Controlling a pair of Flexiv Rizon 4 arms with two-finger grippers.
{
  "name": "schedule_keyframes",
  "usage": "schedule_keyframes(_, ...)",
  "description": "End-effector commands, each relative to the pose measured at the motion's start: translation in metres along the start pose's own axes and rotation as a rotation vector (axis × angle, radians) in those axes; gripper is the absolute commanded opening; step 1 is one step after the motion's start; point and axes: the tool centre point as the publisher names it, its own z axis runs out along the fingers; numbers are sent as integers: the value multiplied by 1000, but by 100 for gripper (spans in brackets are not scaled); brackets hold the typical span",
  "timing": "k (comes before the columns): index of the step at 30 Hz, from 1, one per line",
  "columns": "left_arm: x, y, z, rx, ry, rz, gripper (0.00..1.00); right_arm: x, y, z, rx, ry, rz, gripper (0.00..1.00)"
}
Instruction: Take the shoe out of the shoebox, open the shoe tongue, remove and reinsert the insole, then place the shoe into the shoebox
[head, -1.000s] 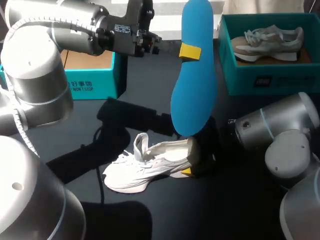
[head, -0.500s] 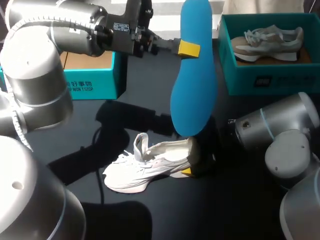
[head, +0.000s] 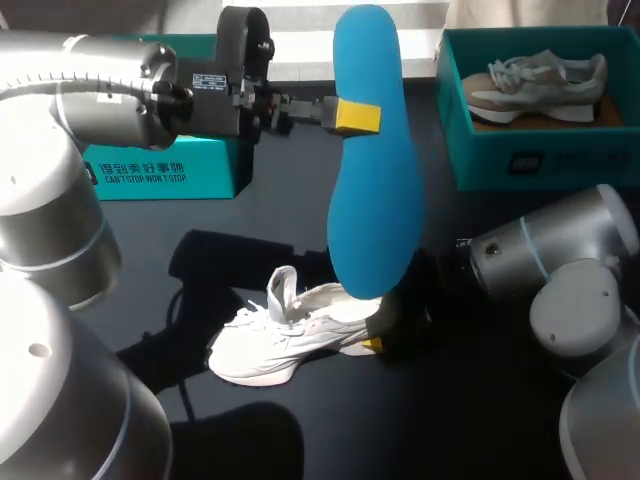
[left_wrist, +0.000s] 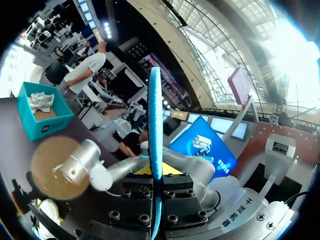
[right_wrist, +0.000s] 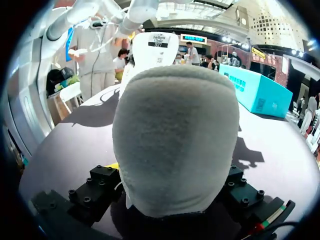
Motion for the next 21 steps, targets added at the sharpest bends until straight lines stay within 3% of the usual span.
schedule_keyframes(1, -3, 4, -6, 9, 46, -25, 0, -2, -3, 4, 2, -2, 0, 0)
schedule_keyframes(21, 11, 2, -4, 47, 42, -121, 0, -2, -3, 4, 2, -2, 0, 0)
